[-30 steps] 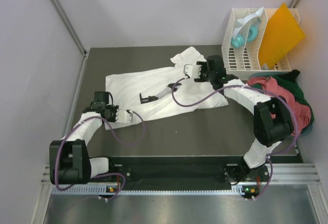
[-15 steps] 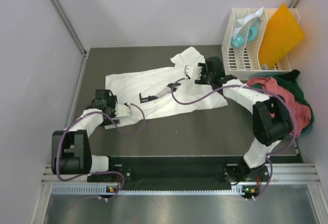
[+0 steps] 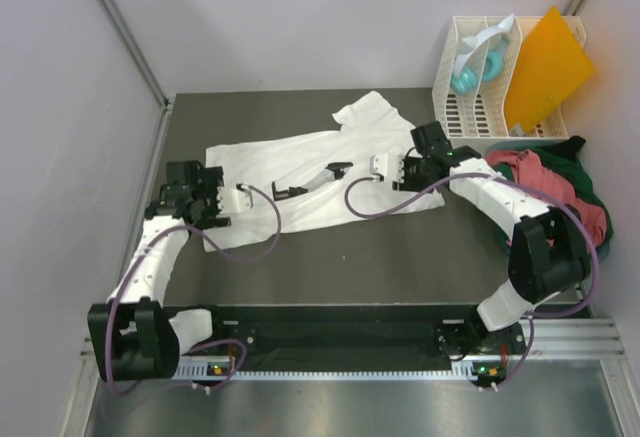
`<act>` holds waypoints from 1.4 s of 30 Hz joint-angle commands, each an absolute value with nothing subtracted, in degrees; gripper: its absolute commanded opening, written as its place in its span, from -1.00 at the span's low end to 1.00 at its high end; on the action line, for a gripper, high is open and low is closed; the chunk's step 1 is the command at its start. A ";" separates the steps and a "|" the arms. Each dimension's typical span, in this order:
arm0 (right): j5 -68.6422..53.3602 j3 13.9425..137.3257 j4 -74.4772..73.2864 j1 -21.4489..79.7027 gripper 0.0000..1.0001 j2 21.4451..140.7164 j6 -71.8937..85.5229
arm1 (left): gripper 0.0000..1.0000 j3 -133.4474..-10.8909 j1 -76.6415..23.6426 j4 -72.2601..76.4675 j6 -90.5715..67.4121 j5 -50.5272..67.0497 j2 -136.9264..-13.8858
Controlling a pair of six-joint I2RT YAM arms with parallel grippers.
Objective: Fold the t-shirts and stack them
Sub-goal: Fold the flattened tshirt in 1/3 of the way
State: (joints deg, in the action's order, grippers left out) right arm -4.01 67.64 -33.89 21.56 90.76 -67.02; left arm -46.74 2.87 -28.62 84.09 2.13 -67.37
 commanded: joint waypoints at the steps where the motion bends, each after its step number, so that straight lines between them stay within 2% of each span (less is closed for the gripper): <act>1: -7.38 64.69 -39.20 21.27 -0.24 87.80 -68.82 | 0.98 -42.38 3.08 -39.72 93.59 9.58 -60.92; 7: -6.07 61.88 -37.53 21.18 -0.19 88.59 -69.70 | 0.98 -31.22 3.08 -44.99 100.98 13.96 -52.04; 14: -5.36 60.65 -35.95 21.18 -0.19 89.12 -69.70 | 0.98 -27.16 2.99 -47.37 100.82 14.76 -48.16; 22: -4.75 59.86 -32.70 21.18 -0.21 91.93 -68.99 | 0.98 -22.86 2.99 -42.64 100.46 14.59 -50.45; 31: -5.01 60.03 -32.60 21.01 -0.21 95.98 -72.59 | 0.98 -22.58 2.99 -32.44 99.41 10.90 -60.01; 37: -5.18 60.20 -33.66 20.83 -0.16 96.59 -75.67 | 0.98 -24.34 2.99 -30.42 98.79 10.02 -63.98; 42: -7.20 61.52 -37.70 20.92 -0.03 95.89 -77.17 | 0.98 -24.96 2.90 -28.22 98.18 9.23 -66.09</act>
State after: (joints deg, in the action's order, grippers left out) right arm -4.49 60.01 -34.48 21.21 96.29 -74.61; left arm -26.85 2.87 -26.63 100.20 7.25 -62.48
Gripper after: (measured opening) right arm 0.461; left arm 0.990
